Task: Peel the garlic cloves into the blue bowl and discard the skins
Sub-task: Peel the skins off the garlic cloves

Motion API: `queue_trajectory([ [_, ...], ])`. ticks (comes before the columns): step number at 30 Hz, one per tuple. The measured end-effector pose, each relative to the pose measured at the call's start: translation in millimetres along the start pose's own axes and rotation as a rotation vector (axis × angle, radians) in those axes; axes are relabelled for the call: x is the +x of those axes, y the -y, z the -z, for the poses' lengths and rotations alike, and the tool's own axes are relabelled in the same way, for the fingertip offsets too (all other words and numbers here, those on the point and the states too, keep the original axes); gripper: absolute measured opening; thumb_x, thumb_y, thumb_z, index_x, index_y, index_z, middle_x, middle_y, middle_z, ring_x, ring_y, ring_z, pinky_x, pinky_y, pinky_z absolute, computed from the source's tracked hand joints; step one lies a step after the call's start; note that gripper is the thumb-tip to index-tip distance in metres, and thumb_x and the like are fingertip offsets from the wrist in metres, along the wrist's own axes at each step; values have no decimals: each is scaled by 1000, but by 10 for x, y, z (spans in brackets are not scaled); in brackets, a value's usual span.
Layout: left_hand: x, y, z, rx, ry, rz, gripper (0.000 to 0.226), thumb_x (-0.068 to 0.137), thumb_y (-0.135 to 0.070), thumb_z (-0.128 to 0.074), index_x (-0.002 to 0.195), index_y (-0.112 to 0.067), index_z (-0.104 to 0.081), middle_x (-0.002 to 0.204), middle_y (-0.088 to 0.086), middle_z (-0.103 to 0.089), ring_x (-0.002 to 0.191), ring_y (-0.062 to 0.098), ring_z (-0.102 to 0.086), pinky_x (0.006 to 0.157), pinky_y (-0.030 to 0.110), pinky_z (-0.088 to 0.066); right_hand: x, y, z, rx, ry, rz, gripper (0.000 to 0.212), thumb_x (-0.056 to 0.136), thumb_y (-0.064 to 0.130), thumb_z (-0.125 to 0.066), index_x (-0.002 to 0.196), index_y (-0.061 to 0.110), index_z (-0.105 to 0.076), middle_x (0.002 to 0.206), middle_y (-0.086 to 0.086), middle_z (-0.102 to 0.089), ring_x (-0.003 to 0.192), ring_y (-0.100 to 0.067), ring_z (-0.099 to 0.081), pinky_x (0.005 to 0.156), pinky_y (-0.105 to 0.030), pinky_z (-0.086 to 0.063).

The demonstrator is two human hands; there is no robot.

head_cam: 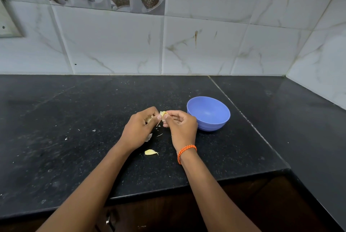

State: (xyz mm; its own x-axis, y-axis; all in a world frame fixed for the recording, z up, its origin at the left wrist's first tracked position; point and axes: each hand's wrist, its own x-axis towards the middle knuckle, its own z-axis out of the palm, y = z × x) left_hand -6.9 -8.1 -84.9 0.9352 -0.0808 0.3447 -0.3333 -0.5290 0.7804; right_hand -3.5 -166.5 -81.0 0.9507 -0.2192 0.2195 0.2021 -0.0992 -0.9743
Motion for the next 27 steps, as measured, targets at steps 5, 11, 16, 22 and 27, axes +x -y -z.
queue_trajectory([
  [5,11,-3,-9,10,15,13,23,105,-52,-62,95,-32,-68,66,-1,-66,53,11,-57,58,41,-51,-16,-13,29,76,10,-49,11,92,7,-82,103,8,-82,90,-3,-82,78,-15,-80,70,-24,-63],
  [11,21,-37,55,-217,98,91,34,109,-34,-62,86,-10,-69,71,13,-59,62,14,-48,62,30,-41,29,-31,76,215,138,-116,12,92,3,-80,104,5,-81,93,-9,-82,84,-22,-80,80,-30,-64],
  [16,16,-54,116,-505,120,211,36,107,-30,-65,78,-10,-61,67,5,-34,57,10,-26,53,24,-23,47,-27,86,333,223,-141,16,92,-2,-78,107,3,-80,94,-15,-81,80,-17,-75,82,-29,-62],
  [22,21,-79,178,-696,134,319,22,91,-29,-66,73,-18,-61,71,3,-37,57,11,-23,54,27,-16,100,-34,110,323,308,-110,14,92,-3,-77,105,0,-80,93,-16,-80,78,-17,-71,81,-29,-60],
  [27,59,-93,210,-694,67,303,32,104,-20,-61,72,-17,-59,68,-2,-46,54,9,-22,53,27,-15,143,-50,132,-280,277,114,17,95,4,-72,94,16,-83,86,5,-78,76,-12,-72,73,-22,-58],
])
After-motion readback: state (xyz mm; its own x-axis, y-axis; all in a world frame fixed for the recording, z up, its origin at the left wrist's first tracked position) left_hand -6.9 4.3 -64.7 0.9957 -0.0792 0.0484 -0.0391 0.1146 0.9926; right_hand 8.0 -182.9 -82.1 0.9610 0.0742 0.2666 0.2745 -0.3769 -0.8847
